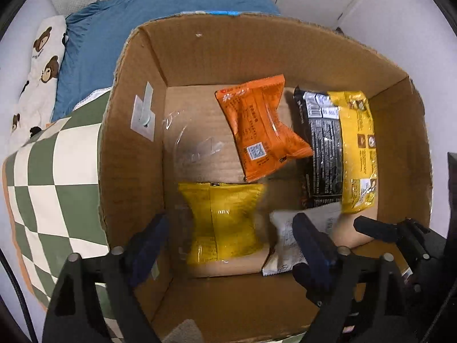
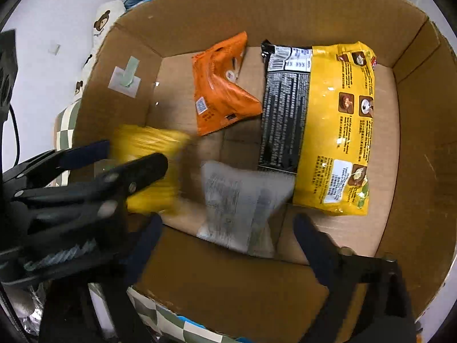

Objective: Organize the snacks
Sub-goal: 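Carry both packets into the box and open both tools to release them, then grasp the brown cookie packet with the right tool while the left tool grasps the yellow bread bag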

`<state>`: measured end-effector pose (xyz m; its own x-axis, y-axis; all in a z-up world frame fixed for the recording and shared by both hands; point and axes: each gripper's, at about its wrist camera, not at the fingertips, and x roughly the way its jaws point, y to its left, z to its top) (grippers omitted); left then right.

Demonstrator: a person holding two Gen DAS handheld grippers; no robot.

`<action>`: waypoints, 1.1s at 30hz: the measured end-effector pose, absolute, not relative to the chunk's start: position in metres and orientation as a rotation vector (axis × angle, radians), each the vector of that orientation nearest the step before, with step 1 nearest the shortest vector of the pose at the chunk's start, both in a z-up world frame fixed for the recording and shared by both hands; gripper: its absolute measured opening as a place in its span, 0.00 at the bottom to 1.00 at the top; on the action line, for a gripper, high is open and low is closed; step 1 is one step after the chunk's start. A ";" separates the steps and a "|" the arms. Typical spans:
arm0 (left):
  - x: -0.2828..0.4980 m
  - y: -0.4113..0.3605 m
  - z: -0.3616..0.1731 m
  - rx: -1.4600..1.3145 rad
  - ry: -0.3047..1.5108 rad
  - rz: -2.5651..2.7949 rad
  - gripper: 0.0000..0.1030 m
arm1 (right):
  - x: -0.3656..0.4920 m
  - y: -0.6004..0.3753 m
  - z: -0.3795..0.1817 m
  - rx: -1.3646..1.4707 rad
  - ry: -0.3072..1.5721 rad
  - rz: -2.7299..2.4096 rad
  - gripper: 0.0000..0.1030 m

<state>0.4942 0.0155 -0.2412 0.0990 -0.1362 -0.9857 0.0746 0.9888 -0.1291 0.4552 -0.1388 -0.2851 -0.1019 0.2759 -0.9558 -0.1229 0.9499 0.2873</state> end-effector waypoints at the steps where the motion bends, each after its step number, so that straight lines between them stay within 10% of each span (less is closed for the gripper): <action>1: 0.493 0.015 -0.241 -0.048 1.460 -0.155 0.86 | 0.456 -0.139 -0.287 0.108 1.640 0.331 0.93; 33: 0.344 0.007 -0.090 -0.009 0.936 -0.046 0.86 | 0.343 -0.197 -0.115 0.028 1.115 0.096 0.93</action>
